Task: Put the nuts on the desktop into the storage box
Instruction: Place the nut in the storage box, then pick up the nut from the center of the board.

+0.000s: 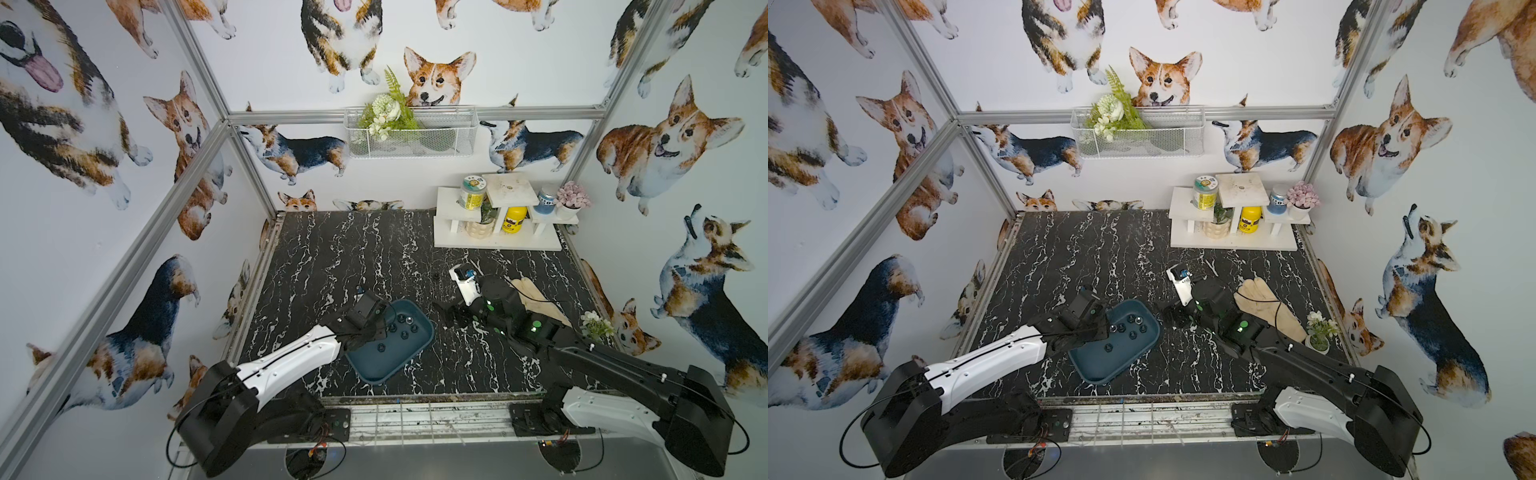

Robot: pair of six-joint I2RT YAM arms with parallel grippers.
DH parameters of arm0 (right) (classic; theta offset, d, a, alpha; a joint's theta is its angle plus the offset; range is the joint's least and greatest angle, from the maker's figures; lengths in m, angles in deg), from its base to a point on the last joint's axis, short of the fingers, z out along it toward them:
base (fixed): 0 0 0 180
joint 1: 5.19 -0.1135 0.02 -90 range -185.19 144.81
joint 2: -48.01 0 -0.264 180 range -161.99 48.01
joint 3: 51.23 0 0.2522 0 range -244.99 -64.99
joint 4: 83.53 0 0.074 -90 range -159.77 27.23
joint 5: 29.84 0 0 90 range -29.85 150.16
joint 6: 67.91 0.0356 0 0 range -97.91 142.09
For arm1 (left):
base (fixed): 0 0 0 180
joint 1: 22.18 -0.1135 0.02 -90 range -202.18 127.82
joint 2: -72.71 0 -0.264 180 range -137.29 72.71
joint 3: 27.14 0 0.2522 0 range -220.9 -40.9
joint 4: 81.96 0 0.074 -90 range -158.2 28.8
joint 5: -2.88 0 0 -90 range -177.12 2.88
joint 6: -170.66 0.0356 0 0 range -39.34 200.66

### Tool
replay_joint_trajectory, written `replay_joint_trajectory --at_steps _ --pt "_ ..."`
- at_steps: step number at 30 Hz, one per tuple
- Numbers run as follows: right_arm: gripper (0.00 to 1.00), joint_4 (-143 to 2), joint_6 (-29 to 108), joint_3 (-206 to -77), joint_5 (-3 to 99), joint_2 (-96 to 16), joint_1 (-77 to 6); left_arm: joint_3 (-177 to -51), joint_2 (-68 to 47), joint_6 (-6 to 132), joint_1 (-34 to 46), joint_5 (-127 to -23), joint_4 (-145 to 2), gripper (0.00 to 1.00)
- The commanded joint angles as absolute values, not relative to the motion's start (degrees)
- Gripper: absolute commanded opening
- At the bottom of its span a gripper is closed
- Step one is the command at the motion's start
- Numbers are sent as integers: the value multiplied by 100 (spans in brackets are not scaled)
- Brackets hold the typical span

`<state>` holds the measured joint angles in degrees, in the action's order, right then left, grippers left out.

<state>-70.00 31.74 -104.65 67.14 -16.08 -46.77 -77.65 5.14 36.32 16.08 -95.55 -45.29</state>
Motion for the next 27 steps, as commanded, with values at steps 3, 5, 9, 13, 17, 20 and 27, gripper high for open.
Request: replay_joint_trajectory --at_steps 3,5,9,13,17,20,27 --pt "100 -5857 4652 -11053 7074 -2273 -4017 -7498 1311 4351 1605 -8597 -5352 54" --pt "100 -5693 4980 -11214 7174 -2509 -3900 -7138 1873 4430 1604 -8447 -5900 61" --pt "100 -5245 5667 -11577 7249 -3066 -3710 -6595 3076 4748 1604 -8157 -6705 95" --pt "96 -4695 6336 -11923 7300 -3683 -3587 -6375 3953 5031 1601 -8419 -6849 100" --pt "92 -4308 6737 -12300 7568 -4198 -3587 -6392 4226 5199 1605 -8555 -6683 100" --pt "89 -3981 6972 -12573 7773 -4567 -3578 -6523 4008 5284 1597 -8390 -6543 100" --pt "85 -3972 7064 -12710 7849 -5143 -3510 -7047 3433 5788 1598 -8348 -6065 100"
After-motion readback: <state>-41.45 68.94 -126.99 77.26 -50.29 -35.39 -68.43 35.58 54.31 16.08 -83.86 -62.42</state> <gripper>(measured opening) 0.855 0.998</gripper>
